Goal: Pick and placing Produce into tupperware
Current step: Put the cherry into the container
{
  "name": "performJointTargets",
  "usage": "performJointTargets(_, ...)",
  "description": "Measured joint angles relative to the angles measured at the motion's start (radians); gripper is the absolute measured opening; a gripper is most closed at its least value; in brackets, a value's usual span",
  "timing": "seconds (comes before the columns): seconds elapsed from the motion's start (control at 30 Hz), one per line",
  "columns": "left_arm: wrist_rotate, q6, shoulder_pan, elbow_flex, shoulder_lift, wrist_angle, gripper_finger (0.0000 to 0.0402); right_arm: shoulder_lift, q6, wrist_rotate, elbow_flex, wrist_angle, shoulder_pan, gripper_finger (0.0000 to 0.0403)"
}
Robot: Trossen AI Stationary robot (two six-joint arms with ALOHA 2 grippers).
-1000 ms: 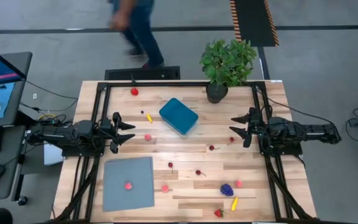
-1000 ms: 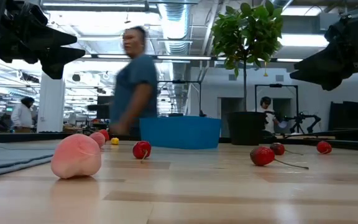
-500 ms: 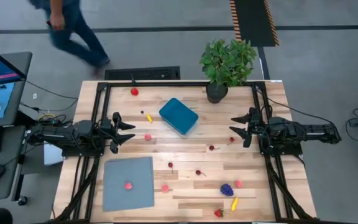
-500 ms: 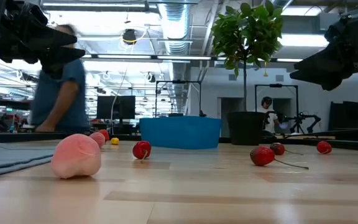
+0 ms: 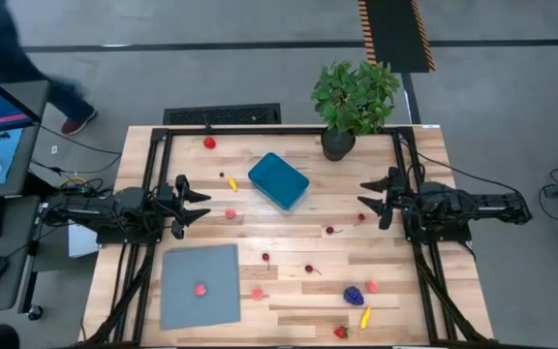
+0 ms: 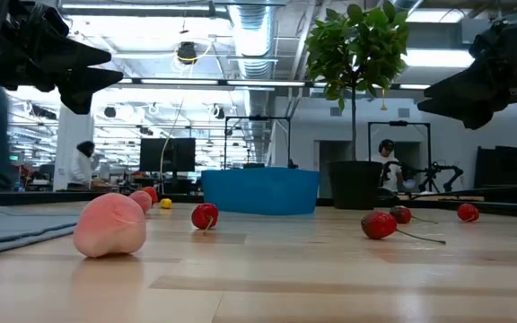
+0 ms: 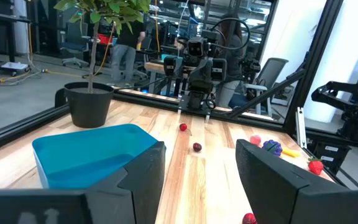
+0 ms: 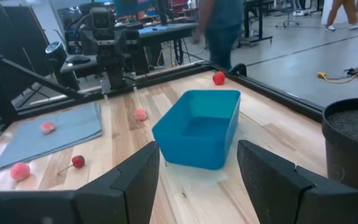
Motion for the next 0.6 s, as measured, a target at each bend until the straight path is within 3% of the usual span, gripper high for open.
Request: performJointTargets(0.6, -0.042, -0.006, 0.000, 0.000, 0.000, 0.022, 0.0187, 0.000, -0.058, 0.004, 0.001, 0.139, 0.000, 0.0240)
